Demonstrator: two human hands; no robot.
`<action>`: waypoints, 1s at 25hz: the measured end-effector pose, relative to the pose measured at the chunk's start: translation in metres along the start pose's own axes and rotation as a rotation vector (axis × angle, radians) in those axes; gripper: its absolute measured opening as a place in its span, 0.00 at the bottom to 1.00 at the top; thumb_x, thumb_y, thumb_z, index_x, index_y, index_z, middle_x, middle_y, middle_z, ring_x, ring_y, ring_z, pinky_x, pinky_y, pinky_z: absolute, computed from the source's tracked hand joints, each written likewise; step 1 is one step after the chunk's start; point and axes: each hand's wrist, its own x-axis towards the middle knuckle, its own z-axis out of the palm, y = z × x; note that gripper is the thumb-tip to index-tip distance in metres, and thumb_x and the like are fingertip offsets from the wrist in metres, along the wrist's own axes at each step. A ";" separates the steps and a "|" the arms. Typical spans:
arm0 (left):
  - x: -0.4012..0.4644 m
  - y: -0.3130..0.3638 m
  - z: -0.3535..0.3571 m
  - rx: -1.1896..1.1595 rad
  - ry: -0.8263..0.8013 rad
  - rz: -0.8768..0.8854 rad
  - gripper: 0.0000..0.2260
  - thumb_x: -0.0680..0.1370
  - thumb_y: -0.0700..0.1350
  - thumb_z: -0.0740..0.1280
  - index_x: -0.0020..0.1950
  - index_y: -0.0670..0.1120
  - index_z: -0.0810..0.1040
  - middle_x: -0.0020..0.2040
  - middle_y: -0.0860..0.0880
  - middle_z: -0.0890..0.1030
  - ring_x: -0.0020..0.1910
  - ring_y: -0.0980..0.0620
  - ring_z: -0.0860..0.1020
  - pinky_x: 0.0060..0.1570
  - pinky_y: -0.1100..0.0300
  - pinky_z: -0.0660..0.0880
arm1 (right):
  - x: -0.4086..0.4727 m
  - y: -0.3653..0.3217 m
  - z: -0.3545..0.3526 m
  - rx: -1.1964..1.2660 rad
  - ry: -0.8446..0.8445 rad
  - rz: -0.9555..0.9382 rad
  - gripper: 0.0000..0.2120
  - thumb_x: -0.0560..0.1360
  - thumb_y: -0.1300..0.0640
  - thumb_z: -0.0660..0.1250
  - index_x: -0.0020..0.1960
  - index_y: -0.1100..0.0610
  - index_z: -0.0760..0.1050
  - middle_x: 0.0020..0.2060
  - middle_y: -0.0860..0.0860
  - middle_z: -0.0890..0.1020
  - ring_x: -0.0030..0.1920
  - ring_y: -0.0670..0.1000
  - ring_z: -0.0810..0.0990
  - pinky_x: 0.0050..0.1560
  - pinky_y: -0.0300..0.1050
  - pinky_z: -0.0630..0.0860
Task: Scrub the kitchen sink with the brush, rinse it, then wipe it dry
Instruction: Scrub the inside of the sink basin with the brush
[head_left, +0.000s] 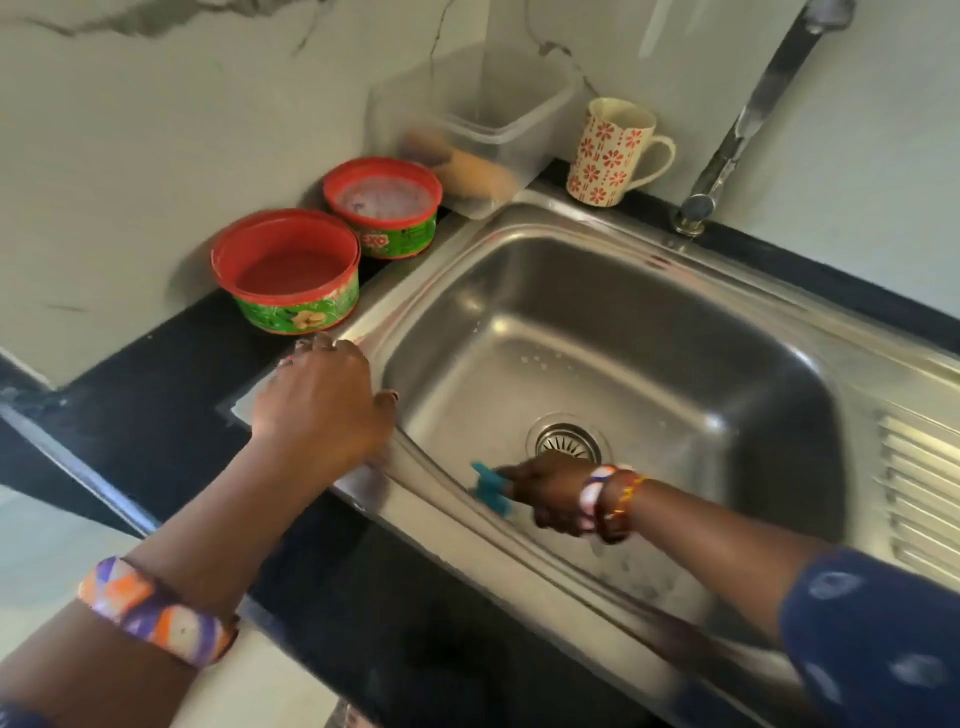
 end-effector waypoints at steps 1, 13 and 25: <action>0.002 0.001 -0.006 0.067 0.001 0.015 0.20 0.78 0.54 0.63 0.63 0.42 0.71 0.62 0.43 0.73 0.61 0.42 0.73 0.50 0.51 0.72 | 0.025 -0.017 0.007 -0.091 0.073 -0.139 0.15 0.80 0.53 0.59 0.64 0.52 0.75 0.23 0.48 0.74 0.21 0.44 0.71 0.22 0.37 0.66; 0.037 0.010 -0.020 0.512 0.071 0.212 0.13 0.76 0.34 0.62 0.59 0.41 0.77 0.56 0.41 0.78 0.56 0.39 0.78 0.45 0.51 0.77 | 0.136 -0.049 -0.071 0.256 0.604 0.011 0.12 0.80 0.58 0.58 0.57 0.62 0.76 0.36 0.61 0.77 0.31 0.52 0.80 0.32 0.40 0.75; 0.045 0.009 -0.018 0.530 0.070 0.151 0.14 0.75 0.32 0.63 0.59 0.40 0.77 0.55 0.41 0.80 0.55 0.39 0.79 0.46 0.50 0.78 | 0.101 -0.070 -0.105 1.375 0.180 0.054 0.17 0.82 0.55 0.53 0.34 0.57 0.60 0.13 0.48 0.64 0.11 0.42 0.60 0.11 0.31 0.56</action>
